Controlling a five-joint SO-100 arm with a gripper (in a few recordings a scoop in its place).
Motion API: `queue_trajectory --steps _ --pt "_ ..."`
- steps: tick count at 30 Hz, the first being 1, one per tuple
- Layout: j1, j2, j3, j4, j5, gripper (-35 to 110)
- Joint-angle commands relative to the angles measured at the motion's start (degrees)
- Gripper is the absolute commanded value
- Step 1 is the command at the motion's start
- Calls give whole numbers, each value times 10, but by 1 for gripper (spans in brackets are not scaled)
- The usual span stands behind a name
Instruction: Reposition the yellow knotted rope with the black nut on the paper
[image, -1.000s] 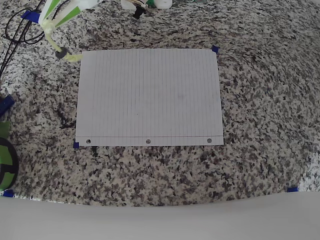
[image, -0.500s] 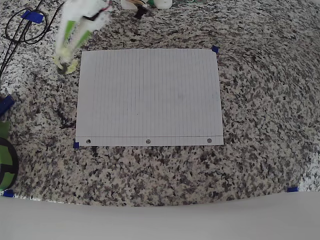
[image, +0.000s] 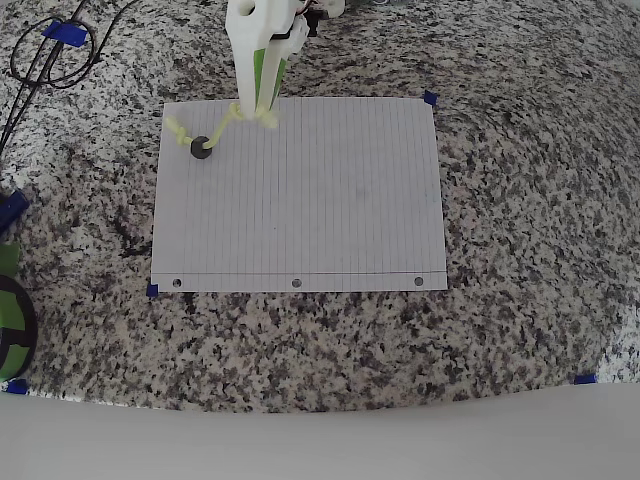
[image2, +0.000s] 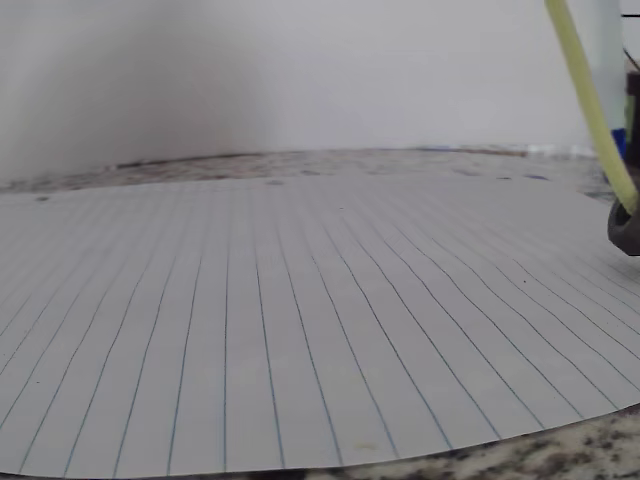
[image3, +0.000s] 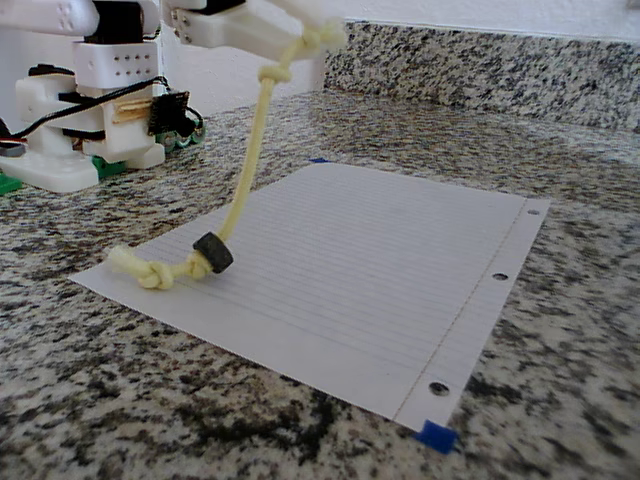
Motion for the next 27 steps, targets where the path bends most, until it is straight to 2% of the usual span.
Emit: queue_trajectory --steps 1,6,17,27 --pt "-36 20 -1 19 -21 0" --pt "-69 31 4 53 -39 0" --pt "-156 50 21 95 -220 0" --pt "-173 60 42 100 -268 0"
